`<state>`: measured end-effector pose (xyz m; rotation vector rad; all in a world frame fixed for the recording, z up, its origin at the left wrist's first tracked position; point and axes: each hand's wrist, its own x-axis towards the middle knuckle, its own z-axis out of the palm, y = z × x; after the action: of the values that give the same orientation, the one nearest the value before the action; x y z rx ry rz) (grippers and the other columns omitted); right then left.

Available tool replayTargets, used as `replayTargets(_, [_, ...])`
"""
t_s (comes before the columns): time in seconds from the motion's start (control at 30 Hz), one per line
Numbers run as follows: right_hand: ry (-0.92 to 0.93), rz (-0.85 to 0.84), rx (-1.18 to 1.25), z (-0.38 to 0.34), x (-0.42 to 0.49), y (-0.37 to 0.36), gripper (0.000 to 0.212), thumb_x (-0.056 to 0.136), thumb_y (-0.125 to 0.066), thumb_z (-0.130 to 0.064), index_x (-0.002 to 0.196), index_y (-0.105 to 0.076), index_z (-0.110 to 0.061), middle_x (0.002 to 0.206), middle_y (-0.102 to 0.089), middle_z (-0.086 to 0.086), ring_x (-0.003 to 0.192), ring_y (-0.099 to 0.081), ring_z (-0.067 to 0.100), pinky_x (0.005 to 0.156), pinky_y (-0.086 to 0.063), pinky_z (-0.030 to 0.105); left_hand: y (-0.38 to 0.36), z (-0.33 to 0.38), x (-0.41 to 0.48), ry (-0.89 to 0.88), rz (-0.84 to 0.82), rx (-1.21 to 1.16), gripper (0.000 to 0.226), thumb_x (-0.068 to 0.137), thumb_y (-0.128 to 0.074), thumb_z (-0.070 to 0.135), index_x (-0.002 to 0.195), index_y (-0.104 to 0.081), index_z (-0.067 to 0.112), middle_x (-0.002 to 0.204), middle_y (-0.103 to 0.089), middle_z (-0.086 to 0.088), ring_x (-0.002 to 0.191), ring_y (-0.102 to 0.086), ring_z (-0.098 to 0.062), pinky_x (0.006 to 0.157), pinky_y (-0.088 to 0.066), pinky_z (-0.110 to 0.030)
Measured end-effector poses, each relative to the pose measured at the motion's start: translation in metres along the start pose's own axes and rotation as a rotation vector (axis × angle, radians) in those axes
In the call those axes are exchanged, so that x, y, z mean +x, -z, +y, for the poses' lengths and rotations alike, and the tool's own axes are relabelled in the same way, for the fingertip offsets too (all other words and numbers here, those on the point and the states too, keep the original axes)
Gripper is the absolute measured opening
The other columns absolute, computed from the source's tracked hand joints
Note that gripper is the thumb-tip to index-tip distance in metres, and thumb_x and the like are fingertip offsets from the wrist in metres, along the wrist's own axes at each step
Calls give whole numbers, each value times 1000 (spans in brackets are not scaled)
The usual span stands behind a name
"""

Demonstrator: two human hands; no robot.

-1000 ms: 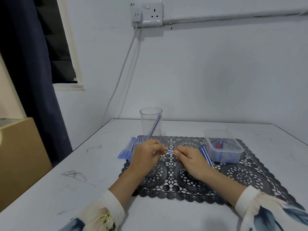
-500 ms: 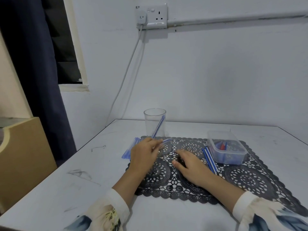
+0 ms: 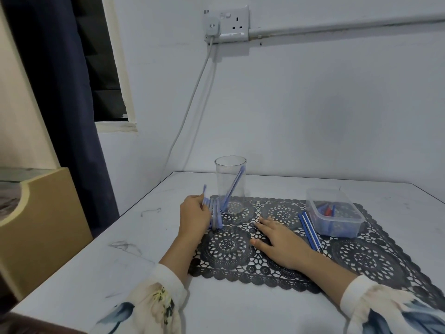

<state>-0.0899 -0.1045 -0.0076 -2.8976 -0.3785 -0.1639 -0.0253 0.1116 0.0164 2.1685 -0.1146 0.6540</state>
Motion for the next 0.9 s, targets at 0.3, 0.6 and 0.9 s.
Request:
replayTargets(0.3, [-4,-27,4,-2,0,2,67,93,-32,-58,148,-22,-22,155,-15,-3,142,-11,14,116,-13,34,-8,-9,6,18,-49,63,37,90,-50,3,63,-40,26,69,-31,18,57,-30,2,65,-25,-13])
replayTargets(0.6, [-3,-38,-1,-2,-1,3,67,92,-31,-59,148,-21,-22,156,-13,-3,142,-10,15,116,-12,34,-13,-1,5,10,-173,77,27,80,-48,-10,95,-68,2,83,-47,10,77,-41,-7,65,-34,-15])
replayTargets(0.9, [2,-47,-18,-2,1,3,68,92,-30,-59,148,-20,-22,156,-13,-3,142,-10,14,116,-13,35,-17,0,4,85,-212,16,34,86,-45,-5,115,-62,-1,125,-58,-19,121,-50,-27,85,-34,-15])
